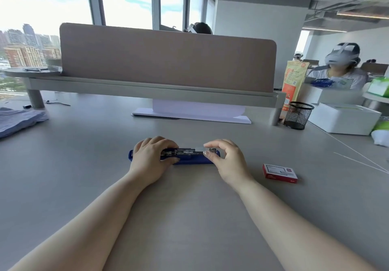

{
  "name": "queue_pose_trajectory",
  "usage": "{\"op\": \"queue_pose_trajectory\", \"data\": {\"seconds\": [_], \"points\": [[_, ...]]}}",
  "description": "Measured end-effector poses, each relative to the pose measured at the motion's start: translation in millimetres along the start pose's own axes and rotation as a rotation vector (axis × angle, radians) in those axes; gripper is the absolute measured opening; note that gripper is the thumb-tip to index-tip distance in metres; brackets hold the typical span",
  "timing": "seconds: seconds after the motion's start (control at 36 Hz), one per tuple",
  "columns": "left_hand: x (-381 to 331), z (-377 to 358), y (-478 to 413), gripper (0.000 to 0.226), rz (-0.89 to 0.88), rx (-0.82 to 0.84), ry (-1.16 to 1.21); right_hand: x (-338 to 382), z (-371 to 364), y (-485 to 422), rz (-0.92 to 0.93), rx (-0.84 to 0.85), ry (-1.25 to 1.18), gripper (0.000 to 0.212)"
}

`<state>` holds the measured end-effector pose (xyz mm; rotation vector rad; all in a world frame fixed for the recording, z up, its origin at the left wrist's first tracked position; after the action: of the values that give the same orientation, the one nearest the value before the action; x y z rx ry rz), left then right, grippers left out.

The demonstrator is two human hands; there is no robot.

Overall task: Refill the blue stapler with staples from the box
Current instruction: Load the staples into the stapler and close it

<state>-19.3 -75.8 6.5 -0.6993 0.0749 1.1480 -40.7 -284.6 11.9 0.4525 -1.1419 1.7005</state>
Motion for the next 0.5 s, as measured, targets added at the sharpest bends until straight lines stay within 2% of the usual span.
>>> {"op": "queue_pose_trajectory", "data": {"seconds": [0.5], "points": [[-0.7,0.5,-0.2,0.025,0.004,0.000,0.015,-7.5,-2.1,-1.7,-0.042,0.020,0.061,0.014]]}}
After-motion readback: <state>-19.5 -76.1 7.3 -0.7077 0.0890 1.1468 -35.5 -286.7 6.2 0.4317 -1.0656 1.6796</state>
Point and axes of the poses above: each hand's wrist, its own y-axis away from the middle knuckle, its own z-axis out of the back of the hand, x = y × z, the point moved 1 cm from there along -y, towards the middle knuckle, and after that the axes turned 6 degrees about x, right-handed, at the moved point
